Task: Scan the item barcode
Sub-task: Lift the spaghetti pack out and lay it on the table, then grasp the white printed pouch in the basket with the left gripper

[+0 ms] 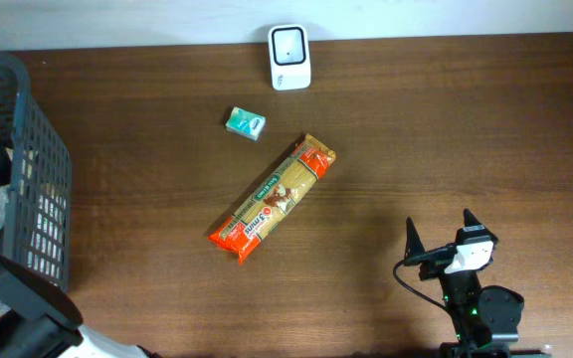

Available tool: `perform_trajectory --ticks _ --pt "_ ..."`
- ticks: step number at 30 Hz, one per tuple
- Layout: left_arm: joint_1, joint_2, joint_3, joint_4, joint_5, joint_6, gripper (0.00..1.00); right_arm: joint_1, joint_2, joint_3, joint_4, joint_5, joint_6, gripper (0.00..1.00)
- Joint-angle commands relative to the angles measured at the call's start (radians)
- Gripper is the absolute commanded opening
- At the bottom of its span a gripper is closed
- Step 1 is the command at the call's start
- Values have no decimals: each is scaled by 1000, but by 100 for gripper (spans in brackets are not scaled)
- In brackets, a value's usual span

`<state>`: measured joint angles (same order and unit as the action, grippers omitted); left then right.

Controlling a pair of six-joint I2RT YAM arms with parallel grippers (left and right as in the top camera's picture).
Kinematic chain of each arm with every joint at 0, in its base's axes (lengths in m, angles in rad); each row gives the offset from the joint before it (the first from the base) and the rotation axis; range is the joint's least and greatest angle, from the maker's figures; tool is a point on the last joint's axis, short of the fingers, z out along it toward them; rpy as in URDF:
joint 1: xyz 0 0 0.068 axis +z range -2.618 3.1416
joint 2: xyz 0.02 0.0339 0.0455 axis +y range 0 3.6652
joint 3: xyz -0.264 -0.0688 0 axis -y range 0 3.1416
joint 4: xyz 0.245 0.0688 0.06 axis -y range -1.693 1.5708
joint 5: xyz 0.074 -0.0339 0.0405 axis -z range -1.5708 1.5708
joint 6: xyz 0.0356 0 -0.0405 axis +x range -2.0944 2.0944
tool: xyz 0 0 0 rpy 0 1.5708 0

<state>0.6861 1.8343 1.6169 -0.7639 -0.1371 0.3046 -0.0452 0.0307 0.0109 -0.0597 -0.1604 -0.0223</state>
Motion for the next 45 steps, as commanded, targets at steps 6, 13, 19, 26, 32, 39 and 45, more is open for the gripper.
perform_trajectory --ticks 6,13,19,26,32,39,45 --pt "66 202 -3 41 45 240 99 -5 -5 -5 -4 -12 8 99" --pt "66 354 -3 45 48 239 93 -5 -5 -5 -4 -13 8 99" --pt "66 359 0 37 43 239 17 -5 -5 -5 -4 -12 8 99" --pt "56 204 65 36 95 46 0 -5 -5 -5 -4 -13 8 99" --pt "36 -96 154 83 376 -185 0 -5 -5 -5 -4 -13 8 99" --pt "-227 -329 154 89 675 -316 0 -5 -5 -5 -4 -12 8 99" --pt "-758 -220 136 -129 672 -103 0 -5 -5 -5 -4 -13 8 99"
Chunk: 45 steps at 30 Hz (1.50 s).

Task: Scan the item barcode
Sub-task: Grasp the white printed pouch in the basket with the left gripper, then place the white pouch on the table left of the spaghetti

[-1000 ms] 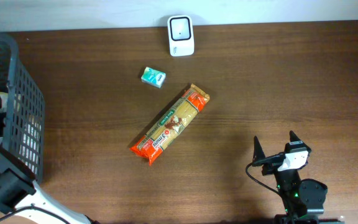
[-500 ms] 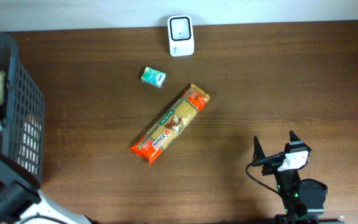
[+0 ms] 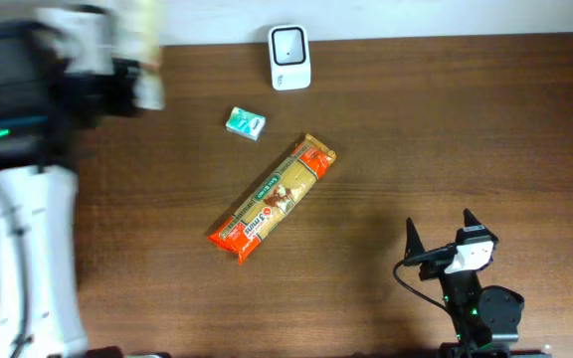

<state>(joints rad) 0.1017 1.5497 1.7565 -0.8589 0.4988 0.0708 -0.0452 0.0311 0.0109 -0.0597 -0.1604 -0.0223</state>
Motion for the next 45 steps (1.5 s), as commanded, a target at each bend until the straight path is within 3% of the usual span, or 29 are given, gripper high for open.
perform_trajectory --ticks 1,3,6,8,10,13,15,17,21,22,23,26,27,32,34,35,36,37,38,39,40,45 --pt "-241 98 -4 -43 36 137 0 -5 -5 -5 -4 -13 8 99" --pt "-342 164 -4 -37 36 79 0 -5 -5 -5 -4 -13 8 99" --pt "-429 289 -4 17 23 -192 0 -5 -5 -5 -4 -13 8 99" --pt "-446 342 -4 11 -89 -360 0 -5 -5 -5 -4 -13 8 99" --pt "-438 365 -4 -48 -293 -643 0 -5 -5 -5 -4 -13 8 99" --pt "-414 367 -7 -266 -677 -1213 0 -5 -5 -5 -4 -13 8 99" --pt "-415 367 -35 -344 -800 -1433 0 -5 -5 -5 -4 -13 8 99" --pt "-415 367 -114 -325 -809 -1547 0 -5 -5 -5 -4 -13 8 99" --pt "-426 369 -256 -182 -758 -1551 4 -5 -5 -5 -4 -13 8 99" --pt "-427 369 -280 -148 -739 -1550 20 -5 -5 -5 -4 -13 8 99" --pt "-429 369 -293 -117 -687 -1548 59 -5 -5 -5 -4 -13 8 99" --pt "-429 368 -270 -24 -597 -1405 90 -5 -5 -5 -4 -13 8 99" --pt "-429 364 -233 -24 -580 -1372 96 -5 -5 -5 -4 -13 8 99" --pt "-429 219 -25 -24 -631 -1151 99 -5 -5 -5 -4 -12 8 99" --pt "-420 122 101 -24 -789 -831 100 -5 -5 -5 -4 -13 8 99" --pt "-399 82 143 -23 -874 -695 93 -5 -5 -5 -4 -13 8 99" --pt "-343 29 159 -24 -1007 -624 77 -5 -5 -5 -4 -13 8 99" --pt "-276 1 159 -33 -1081 -622 70 -5 -5 -5 -4 -13 8 98" --pt "-207 -12 158 -41 -1094 -622 70 -5 -5 -5 -4 -12 8 99" --pt "-133 -16 158 -55 -1077 -623 79 -5 -5 -5 -4 -12 8 99" --pt "4 -11 157 -81 -1015 -623 99 -5 -5 -5 -4 -13 8 99" --pt "489 78 156 -142 -812 -623 99 -5 -5 -5 -4 -13 8 99"
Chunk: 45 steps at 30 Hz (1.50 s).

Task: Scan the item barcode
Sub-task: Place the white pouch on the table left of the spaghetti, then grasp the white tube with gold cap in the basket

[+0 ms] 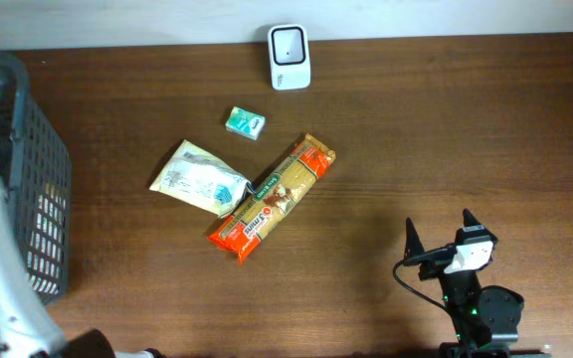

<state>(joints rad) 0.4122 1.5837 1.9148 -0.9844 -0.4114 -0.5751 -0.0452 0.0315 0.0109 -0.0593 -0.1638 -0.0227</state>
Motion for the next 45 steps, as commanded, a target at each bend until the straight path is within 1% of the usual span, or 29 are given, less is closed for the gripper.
perform_trajectory --ticks 1,2,3,5,6,7,8,10,12,13,14,17,19,21,22,23,24,29,30,31,33,34,35,37,39,41,42,43,45 --pt "240 69 -3 -40 102 24 99 -5 -6 -5 -5 -9 8 99" --pt "280 93 -3 -69 92 25 99 -5 -6 -5 -5 -9 8 99" --pt "323 136 -3 -98 90 57 99 -5 -6 -5 -5 -9 8 99" --pt "378 235 -3 -132 109 166 98 -5 -6 -5 -5 -9 8 99" --pt "386 279 -3 -145 148 273 89 -5 -6 -5 -5 -9 8 99" --pt "388 325 -3 -159 217 415 84 -5 -6 -5 -5 -9 8 99" --pt "388 371 -3 -172 331 554 78 -5 -6 -5 -5 -9 8 99" --pt "389 448 -3 -200 585 727 79 -5 -6 -5 -5 -9 8 99" --pt "381 488 -3 -222 673 797 81 -5 -6 -5 -5 -9 8 99" --pt "369 507 -3 -238 710 838 88 -5 -6 -5 -5 -9 8 99" --pt "367 518 -3 -248 712 840 90 -5 -6 -5 -5 -9 8 99" --pt "367 560 -3 -275 712 842 90 -5 -6 -5 -5 -9 8 99" --pt "360 586 -5 -315 711 877 90 -5 -6 -5 -5 -9 8 99" --pt "366 618 -10 -349 700 880 87 -5 -6 -5 -5 -9 8 99" --pt "366 628 -19 -346 695 880 84 -5 -6 -5 -5 -9 8 99" --pt "366 637 -25 -340 682 880 79 -5 -6 -5 -5 -9 8 99" --pt "365 646 -35 -334 669 880 76 -5 -6 -5 -5 -9 8 99" --pt "365 718 -82 -297 641 880 79 -5 -6 -5 -5 -9 8 99" --pt "365 718 -82 -284 620 879 77 -5 -6 -5 -5 -9 8 99" --pt "365 718 -82 -271 579 879 63 -5 -6 -5 -5 -9 8 99" --pt "365 718 -81 -252 462 819 42 -5 -6 -5 -5 -9 8 99" --pt "365 718 -80 -244 388 772 21 -5 -6 -5 -5 -9 8 99" --pt "365 718 -79 -237 360 753 10 -5 -6 -5 -5 -9 8 99" --pt "365 718 -47 -237 354 743 2 -5 -6 -5 -5 -9 8 99" --pt "364 716 49 -262 355 686 0 -5 -6 -5 -5 -9 8 99" --pt "356 716 180 -317 362 672 0 -5 -6 -5 -5 -9 8 99" --pt "349 716 291 -362 361 673 0 -5 -6 -5 -5 -9 8 99" --pt "343 716 360 -388 362 673 0 -5 -6 -5 -5 -9 8 99" --pt "320 715 543 -441 372 624 0 -5 -6 -5 -5 -9 8 98"
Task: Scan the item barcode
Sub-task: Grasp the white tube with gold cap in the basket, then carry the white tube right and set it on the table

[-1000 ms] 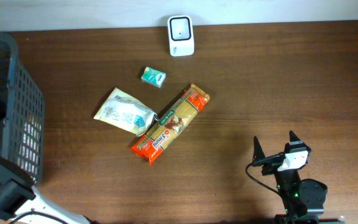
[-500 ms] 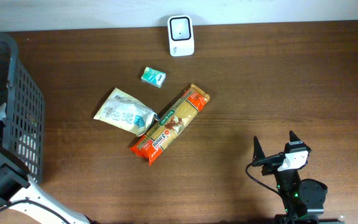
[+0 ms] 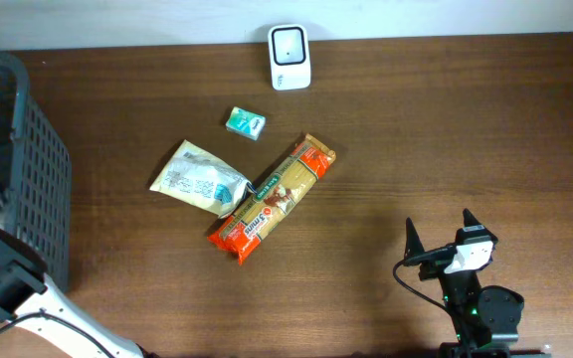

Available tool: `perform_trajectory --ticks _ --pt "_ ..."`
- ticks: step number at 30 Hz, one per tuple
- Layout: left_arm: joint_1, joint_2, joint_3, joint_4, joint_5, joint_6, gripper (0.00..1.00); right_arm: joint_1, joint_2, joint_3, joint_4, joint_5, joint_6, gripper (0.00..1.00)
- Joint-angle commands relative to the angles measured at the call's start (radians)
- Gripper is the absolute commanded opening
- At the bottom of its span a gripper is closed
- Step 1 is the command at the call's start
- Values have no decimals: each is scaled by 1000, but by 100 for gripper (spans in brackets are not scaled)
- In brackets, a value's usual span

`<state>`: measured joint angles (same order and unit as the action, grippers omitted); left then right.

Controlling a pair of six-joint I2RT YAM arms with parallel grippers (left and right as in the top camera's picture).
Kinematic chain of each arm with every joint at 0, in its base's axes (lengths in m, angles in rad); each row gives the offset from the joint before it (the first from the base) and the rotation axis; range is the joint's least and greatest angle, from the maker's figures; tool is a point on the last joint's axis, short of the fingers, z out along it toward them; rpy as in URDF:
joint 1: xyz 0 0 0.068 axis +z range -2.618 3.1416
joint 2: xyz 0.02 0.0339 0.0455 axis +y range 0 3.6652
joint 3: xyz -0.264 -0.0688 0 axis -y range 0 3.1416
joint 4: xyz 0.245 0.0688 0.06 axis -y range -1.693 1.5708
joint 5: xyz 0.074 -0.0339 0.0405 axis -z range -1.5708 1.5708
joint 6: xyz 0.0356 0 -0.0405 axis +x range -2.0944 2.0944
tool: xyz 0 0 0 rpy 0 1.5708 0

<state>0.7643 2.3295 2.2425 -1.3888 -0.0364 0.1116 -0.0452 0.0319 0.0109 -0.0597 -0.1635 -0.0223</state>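
Observation:
The white barcode scanner (image 3: pixel 289 57) stands at the table's far edge. A small teal box (image 3: pixel 246 123) lies in front of it. A long orange pasta packet (image 3: pixel 272 199) lies diagonally mid-table, and a pale pouch (image 3: pixel 198 178) rests against its left side. My right gripper (image 3: pixel 439 237) sits open near the front right, with nothing between its fingers and well away from the items. Only links of my left arm (image 3: pixel 3 283) show at the lower left by the basket; its gripper is out of sight.
A dark grey mesh basket (image 3: pixel 28 149) fills the left edge of the view, with something white showing inside it. The brown wooden table (image 3: pixel 446 129) runs right to the frame's edge.
The left arm has shifted at the lower left: a black link now sits beside the basket's near corner. The pouch, pasta packet, teal box and right gripper have not moved.
At first only the teal box and pasta packet lay on the table, with the left arm down by the basket. Then the left arm was over the upper left, blurred, with a pale item. Afterwards the pale pouch lay beside the pasta packet, and the arm was back at the basket.

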Motion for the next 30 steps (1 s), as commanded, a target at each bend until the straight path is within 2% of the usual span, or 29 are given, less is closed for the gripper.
perform_trajectory --ticks 1,5,10,12,16,19,23,25,27,30 --pt "-45 -33 288 -53 23 -67 0 -5 -6 -5 -4 -10 8 99" --pt "-121 -103 561 -75 100 -158 0 -5 -6 -5 -4 -10 8 99" --pt "-200 -278 644 -65 111 -287 0 -5 -6 -5 -4 -9 8 99" --pt "-286 -355 646 -52 134 -287 0 -5 -6 -5 -4 -10 8 99" --pt "-575 -399 639 -80 152 -275 0 -5 -6 -5 -4 -10 8 98" --pt "-784 -345 596 -113 153 -267 0 -5 -6 -5 -4 -9 8 99" --pt "-1031 -208 426 -99 153 -268 0 -5 -6 -5 -4 -10 8 99" --pt "-1145 -109 281 -21 154 -277 0 -5 -6 -5 -4 -10 8 99" --pt "-1244 -41 153 87 226 -280 0 -5 -6 -5 -4 -10 8 99" --pt "-1384 21 -4 286 258 -351 0 -5 -6 -5 -4 -10 8 99"
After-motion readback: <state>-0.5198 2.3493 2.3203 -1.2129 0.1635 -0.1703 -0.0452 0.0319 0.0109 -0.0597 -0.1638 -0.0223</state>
